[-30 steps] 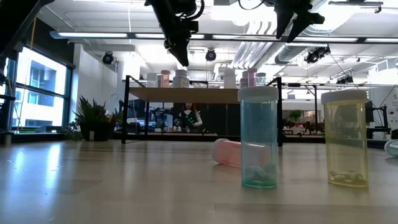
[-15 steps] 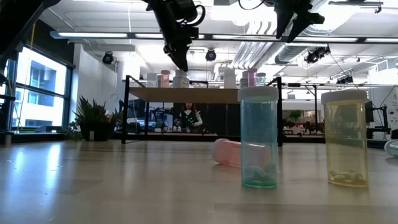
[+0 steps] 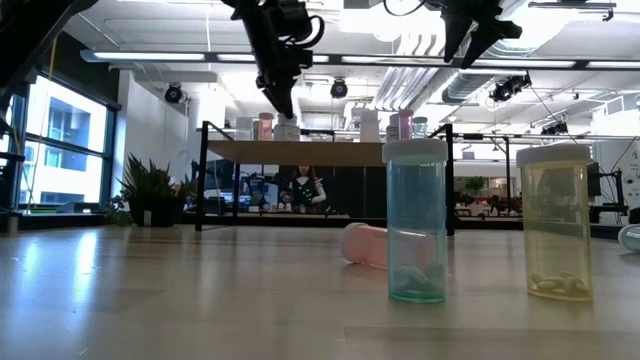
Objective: Pick and place medicine bottles onto shelf by color
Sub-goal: Put the white medicine bottle on the shelf
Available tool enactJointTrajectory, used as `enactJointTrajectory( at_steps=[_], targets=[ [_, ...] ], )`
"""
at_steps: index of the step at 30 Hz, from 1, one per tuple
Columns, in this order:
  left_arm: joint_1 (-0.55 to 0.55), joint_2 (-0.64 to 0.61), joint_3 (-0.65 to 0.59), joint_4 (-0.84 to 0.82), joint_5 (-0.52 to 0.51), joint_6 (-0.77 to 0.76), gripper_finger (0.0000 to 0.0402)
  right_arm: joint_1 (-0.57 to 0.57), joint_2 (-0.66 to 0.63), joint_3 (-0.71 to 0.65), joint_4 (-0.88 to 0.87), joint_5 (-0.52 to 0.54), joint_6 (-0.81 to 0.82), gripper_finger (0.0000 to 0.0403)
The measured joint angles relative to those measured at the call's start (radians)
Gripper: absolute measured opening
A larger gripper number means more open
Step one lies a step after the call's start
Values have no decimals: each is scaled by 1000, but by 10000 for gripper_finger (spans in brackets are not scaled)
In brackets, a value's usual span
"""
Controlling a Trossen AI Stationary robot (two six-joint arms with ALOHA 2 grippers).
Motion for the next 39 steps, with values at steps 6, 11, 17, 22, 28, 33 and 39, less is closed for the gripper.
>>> enactJointTrajectory(
  at_steps=[6, 11, 17, 22, 28, 33, 39],
  targets=[
    [0, 0, 0, -6, -14, 16, 213, 0, 0, 0, 0, 1, -2, 190],
    [-3, 0, 0, -6, 21, 60, 213, 0, 0, 0, 0, 3, -1, 190],
    [-4, 0, 0, -11, 83, 84, 213, 0, 0, 0, 0, 3, 0, 190],
    [-3, 0, 0, -21, 89, 191, 213, 0, 0, 0, 0, 3, 0, 190],
    [-1, 0, 0, -20, 84, 327, 213, 0, 0, 0, 0, 3, 6, 190],
    [-1, 0, 0, -20, 74, 398, 206, 0, 0, 0, 0, 2, 5, 190],
    [-2, 0, 0, -20, 37, 397, 190, 0, 0, 0, 0, 2, 5, 190]
  ],
)
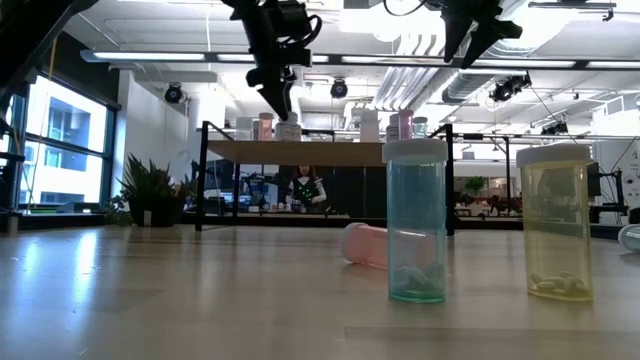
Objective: Pick and place medicine bottles onto shelf by color
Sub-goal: Put the white medicine bottle on the shelf, then put the top blue pill bottle on the shelf
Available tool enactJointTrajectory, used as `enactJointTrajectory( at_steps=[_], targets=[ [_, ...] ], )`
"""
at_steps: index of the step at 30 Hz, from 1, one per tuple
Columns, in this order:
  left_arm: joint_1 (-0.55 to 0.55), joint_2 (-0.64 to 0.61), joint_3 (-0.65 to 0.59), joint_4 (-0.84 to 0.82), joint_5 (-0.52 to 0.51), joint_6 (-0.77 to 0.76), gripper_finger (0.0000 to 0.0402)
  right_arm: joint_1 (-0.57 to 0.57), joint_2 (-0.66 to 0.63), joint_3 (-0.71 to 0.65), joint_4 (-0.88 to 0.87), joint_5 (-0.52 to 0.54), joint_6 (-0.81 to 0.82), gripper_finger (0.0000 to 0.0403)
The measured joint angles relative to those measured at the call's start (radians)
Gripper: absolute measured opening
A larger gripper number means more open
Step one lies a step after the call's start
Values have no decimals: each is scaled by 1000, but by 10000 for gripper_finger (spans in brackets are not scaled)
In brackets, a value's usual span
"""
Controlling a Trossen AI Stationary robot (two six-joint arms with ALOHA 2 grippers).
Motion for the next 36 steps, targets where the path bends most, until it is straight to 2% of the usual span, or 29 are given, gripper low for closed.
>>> enactJointTrajectory(
  at_steps=[20, 27, 36],
  targets=[
    [-6, 0, 0, -1, 3, -22, 232, 0, 0, 0, 0, -2, 0, 190],
    [-9, -21, 4, 8, 79, -28, 232, 0, 0, 0, 0, -2, 0, 190],
    [-13, -24, 71, 15, 37, -113, 232, 5, 0, 0, 0, -4, 0, 190]
  ],
)
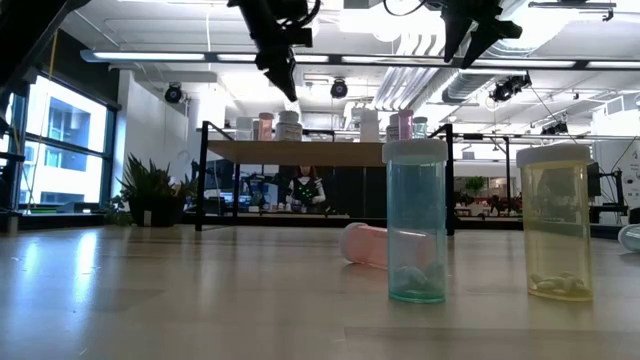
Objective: Pick and place medicine bottles onto shelf by color
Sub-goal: Put the top blue pill bottle on the shelf
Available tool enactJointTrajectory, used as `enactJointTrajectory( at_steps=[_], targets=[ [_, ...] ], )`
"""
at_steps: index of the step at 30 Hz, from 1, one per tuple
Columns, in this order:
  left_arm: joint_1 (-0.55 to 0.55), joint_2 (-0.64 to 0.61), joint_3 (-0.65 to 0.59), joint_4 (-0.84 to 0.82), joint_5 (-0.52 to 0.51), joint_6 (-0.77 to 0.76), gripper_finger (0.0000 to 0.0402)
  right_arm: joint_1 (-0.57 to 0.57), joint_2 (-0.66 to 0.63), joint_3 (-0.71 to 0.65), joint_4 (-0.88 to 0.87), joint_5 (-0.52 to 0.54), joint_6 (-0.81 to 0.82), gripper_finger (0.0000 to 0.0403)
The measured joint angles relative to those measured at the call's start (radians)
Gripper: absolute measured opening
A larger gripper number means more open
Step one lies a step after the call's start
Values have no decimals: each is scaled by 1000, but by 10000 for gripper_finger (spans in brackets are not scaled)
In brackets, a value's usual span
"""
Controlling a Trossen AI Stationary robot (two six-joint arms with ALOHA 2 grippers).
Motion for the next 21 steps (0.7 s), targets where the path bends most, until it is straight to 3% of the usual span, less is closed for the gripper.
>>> enactJointTrajectory(
  at_steps=[7, 21],
  targets=[
    [-33, -2, 55, -58, 13, -141, 230, 48, 0, 0, 0, -5, 1, 190],
    [-106, -32, 58, -250, 369, -329, 229, 138, 0, 0, -88, -29, 19, 190]
  ],
)
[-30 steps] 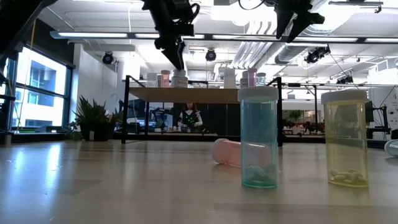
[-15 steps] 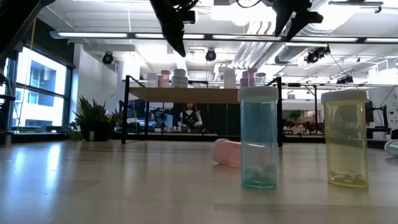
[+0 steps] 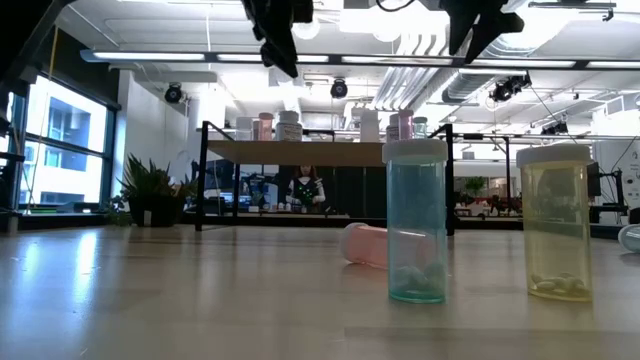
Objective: Pick and place medicine bottles onto shelf by color
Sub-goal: Put the top blue pill bottle on the shelf
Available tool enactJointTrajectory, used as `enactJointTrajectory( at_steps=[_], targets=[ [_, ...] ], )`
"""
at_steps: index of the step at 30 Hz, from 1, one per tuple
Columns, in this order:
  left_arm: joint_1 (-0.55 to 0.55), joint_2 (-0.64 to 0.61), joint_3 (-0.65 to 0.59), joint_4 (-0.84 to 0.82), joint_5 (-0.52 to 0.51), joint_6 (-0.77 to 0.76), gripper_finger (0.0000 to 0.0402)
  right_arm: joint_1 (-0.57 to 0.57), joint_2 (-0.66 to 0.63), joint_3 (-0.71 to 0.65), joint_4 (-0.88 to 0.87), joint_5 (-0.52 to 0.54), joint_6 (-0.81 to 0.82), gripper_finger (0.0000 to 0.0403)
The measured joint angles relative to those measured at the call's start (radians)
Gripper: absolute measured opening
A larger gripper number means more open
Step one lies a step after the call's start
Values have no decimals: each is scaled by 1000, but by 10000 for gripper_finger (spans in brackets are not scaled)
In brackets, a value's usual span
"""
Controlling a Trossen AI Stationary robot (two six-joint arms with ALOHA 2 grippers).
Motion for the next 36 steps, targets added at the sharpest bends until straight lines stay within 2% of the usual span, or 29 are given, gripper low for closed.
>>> enactJointTrajectory(
  at_steps=[4, 10, 20, 27, 36],
  targets=[
    [-52, -4, -23, -11, 30, -24, 229, 45, 0, -5, -6, 10, -12, 190],
    [-126, -39, -150, 10, 28, -60, 229, 109, -1, -64, -43, 12, -20, 190],
    [-200, -192, -448, 247, 22, -214, 229, 195, -41, -224, -16, 3, 38, 190],
    [-240, -318, -655, 416, -2, -324, 229, 233, -142, -387, 69, -50, 129, 190],
    [-321, -450, -856, 601, -126, -464, 229, 270, -259, -547, 127, -78, 373, 190]
  ],
)
